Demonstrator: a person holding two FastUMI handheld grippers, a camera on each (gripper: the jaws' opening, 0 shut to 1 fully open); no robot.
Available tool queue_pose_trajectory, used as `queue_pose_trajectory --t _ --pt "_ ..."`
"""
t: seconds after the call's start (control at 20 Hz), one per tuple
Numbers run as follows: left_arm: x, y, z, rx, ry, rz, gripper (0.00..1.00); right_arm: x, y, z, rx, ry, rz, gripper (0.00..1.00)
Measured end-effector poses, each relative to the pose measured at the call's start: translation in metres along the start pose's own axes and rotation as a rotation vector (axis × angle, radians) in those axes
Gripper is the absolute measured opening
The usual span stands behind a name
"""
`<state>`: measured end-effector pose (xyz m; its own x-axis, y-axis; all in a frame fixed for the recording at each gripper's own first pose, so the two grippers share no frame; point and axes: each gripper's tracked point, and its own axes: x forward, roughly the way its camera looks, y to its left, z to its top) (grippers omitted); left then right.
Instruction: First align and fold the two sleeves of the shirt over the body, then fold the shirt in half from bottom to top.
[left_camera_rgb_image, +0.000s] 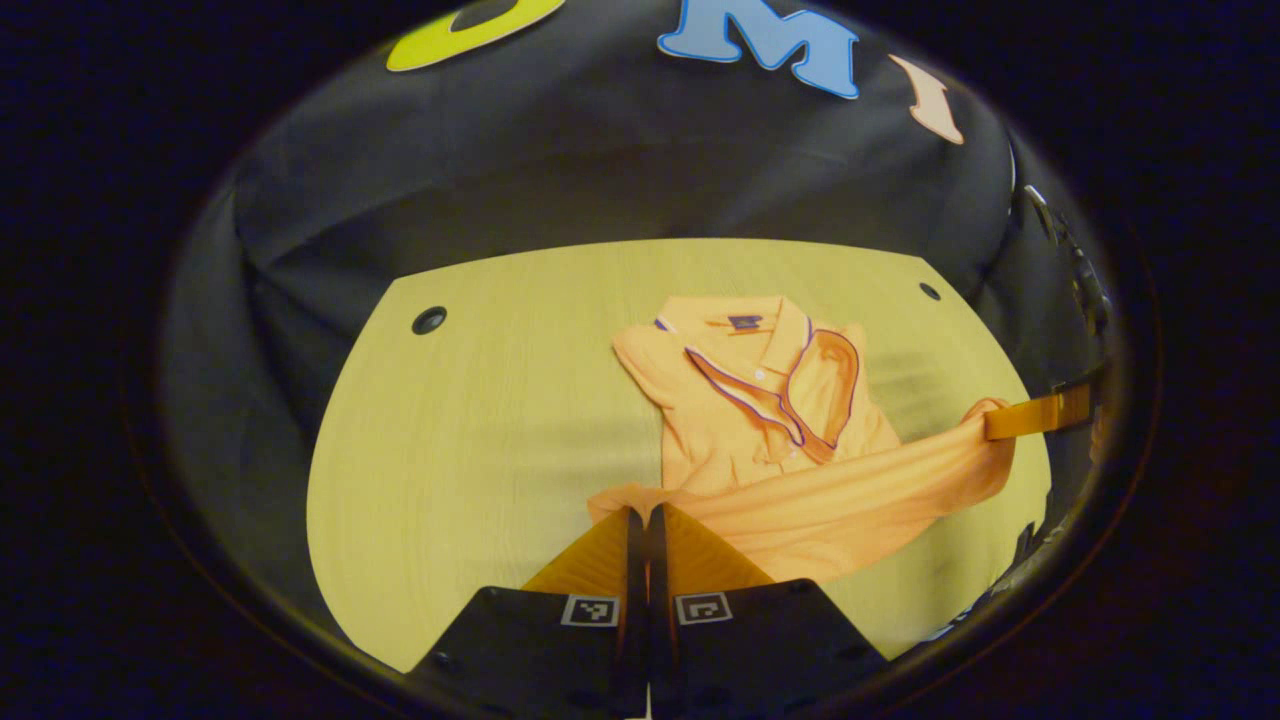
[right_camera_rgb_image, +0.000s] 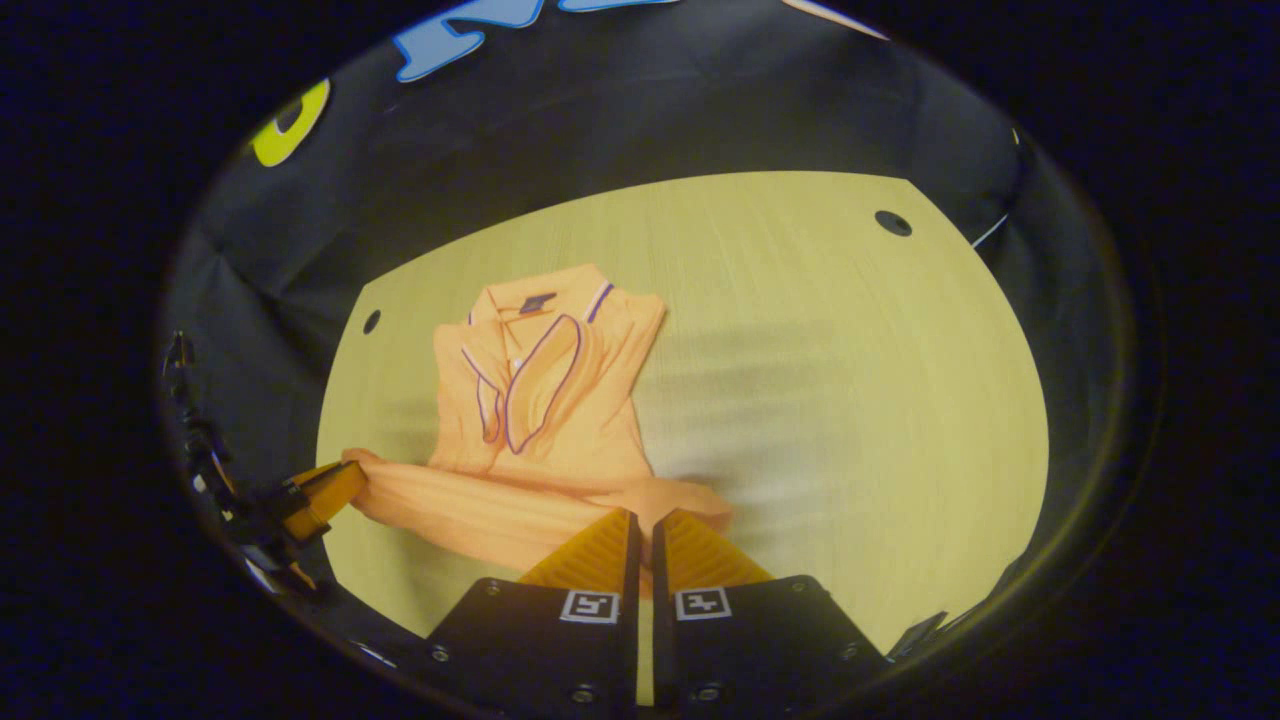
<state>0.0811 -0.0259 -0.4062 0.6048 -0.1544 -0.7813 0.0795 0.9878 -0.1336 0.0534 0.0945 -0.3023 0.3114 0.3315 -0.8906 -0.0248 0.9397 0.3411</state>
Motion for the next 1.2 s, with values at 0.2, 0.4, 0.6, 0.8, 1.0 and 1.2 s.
queue_pose_trajectory --t 0.2,0.4,0.6,0.8,1.0,1.2 --pt "0.028 0.01 0.046 0.019 -0.045 0.02 0.06 0.015 0.006 0.052 0.008 -0.046 0.009 0.06" --pt "0.05 0.017 0.096 0.083 -0.108 0.054 0.06 0.03 0.016 0.11 0.024 -0.119 0.013 0.06" --pt "0.081 0.027 0.136 0.048 -0.141 0.064 0.06 0.048 0.019 0.153 0.047 -0.173 0.018 0.06" --pt "0.112 0.035 0.16 0.127 -0.165 0.085 0.06 0.074 0.02 0.185 0.059 -0.212 0.011 0.06" --pt "0.115 0.035 0.163 0.203 -0.185 0.101 0.06 0.104 0.014 0.216 0.054 -0.268 -0.024 0.06" --pt "0.115 0.032 0.161 0.204 -0.185 0.106 0.06 0.131 0.006 0.219 0.023 -0.275 -0.048 0.06"
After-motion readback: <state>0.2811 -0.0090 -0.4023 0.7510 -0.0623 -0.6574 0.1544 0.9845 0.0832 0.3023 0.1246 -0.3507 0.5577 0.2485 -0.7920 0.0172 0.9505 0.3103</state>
